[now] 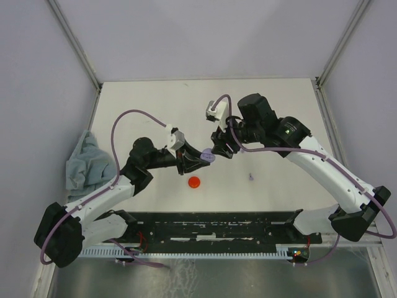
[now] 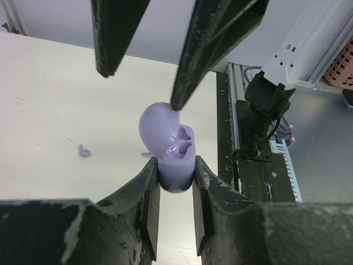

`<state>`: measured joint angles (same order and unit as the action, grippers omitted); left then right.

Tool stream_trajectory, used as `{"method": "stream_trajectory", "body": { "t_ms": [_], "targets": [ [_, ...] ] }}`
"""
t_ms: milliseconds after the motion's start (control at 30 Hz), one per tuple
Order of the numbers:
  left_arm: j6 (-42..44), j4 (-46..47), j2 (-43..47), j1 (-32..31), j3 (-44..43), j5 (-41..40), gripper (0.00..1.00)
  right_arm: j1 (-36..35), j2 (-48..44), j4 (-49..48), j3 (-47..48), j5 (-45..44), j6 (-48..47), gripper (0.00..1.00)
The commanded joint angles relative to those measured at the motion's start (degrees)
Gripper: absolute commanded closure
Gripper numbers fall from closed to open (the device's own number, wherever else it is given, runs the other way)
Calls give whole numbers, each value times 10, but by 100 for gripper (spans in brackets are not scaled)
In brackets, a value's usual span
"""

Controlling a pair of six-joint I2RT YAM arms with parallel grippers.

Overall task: Insert the wireless bluetooth earbuds into the charging case
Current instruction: Open the charging case, then pick up the earbud from the center of the board.

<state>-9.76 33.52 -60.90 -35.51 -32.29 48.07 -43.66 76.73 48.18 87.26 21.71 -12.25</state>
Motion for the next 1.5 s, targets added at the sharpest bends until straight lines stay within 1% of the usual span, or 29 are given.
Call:
{"method": "stream_trajectory", "body": {
  "t_ms": [0, 267, 333, 467, 533, 633, 733, 900, 1000, 1167, 1300, 1467],
  "targets": [
    [30, 17, 22, -2, -5, 15, 97, 1, -12, -45, -2, -72, 19, 40],
    [30, -15, 29, -2, -2, -10, 97, 5, -7, -35, 0, -130, 67, 37],
    [36, -40, 35, -1, -4, -37, 97, 7, -11, -32, -7, -141, 90, 35],
    [57, -156, 47, 1, -28, -144, 97, 19, -9, 1, -32, -191, 134, 32],
    [63, -195, 53, 3, -34, -175, 97, 31, -2, 31, -52, -214, 161, 32],
    [68, -230, 72, 6, -30, -213, 97, 42, 4, 58, -95, -242, 194, 33],
    [72, -250, 92, 9, -26, -245, 96, 54, 4, 59, -152, -260, 228, 32],
    [96, -281, 105, 11, -27, -304, 96, 77, 11, 30, -227, -268, 285, 32],
    [97, -277, 100, 14, -23, -321, 96, 94, 27, 2, -262, -271, 308, 31],
    [94, -270, 88, 16, -28, -324, 96, 122, 56, -59, -294, -268, 329, 31],
    [92, -261, 90, 17, -24, -322, 96, 143, 90, -108, -305, -245, 337, 31],
    [92, -259, 89, 18, -23, -318, 96, 157, 133, -138, -310, -234, 353, 31]
  ]
}}
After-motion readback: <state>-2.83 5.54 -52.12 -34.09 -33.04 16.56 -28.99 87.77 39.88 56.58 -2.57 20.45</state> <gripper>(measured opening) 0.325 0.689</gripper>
